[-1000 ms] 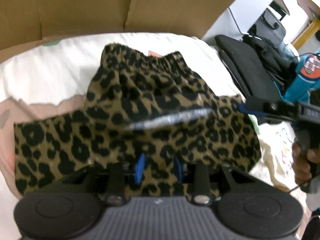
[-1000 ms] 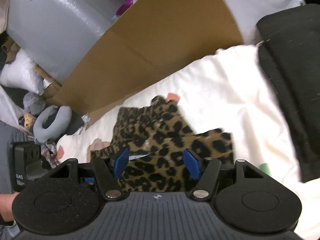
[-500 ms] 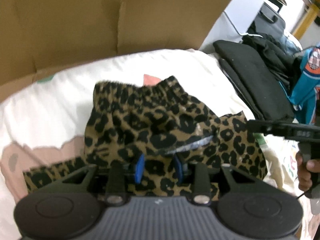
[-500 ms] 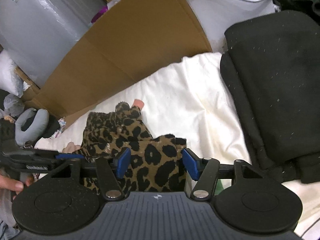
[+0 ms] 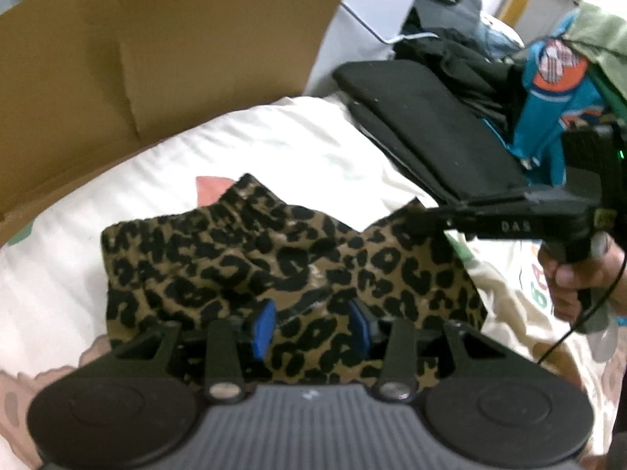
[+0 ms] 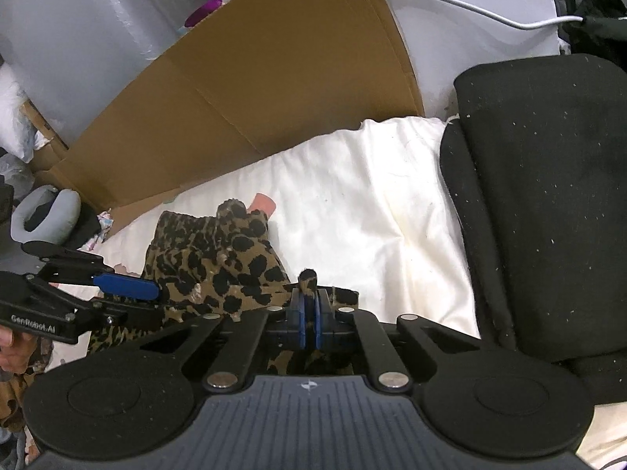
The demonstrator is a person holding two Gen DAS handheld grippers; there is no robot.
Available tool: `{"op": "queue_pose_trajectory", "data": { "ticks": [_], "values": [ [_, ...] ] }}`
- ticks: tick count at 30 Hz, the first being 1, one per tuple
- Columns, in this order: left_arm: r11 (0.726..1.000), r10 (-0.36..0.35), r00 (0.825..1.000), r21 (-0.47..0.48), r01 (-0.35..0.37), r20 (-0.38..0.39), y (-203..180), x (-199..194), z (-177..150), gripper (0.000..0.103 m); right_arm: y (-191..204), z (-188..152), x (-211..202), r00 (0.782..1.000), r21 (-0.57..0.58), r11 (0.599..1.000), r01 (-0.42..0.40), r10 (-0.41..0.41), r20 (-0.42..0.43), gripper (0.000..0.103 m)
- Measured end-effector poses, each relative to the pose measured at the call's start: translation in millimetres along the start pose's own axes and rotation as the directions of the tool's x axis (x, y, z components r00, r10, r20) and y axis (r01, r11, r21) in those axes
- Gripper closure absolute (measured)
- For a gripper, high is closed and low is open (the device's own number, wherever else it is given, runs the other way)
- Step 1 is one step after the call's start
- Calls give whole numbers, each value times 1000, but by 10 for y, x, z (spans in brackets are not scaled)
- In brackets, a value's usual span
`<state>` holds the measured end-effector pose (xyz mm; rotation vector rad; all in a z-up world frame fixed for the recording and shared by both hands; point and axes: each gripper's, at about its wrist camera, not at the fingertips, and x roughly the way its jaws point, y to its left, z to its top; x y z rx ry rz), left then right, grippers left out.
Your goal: Fold clothes
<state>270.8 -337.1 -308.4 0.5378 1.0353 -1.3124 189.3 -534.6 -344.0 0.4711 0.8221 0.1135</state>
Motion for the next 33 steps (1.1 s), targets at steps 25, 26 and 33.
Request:
{"op": "queue_pose_trajectory", "data": {
  "ticks": [25,26,33],
  "values": [
    [993,41,999,106,-43,21,149,-112,30,97,-37,4,-5,999,35,999,39,-40,19,100],
    [992,49,999,116,-50,18,145,-107,22,93,-47,0,11,999,40,998,43,-44,18,100],
    [977,94,996,195,-91,-5,159,-59,-18,71,-116,-21,115,998,77,995,68,-69,9,100]
  ]
}}
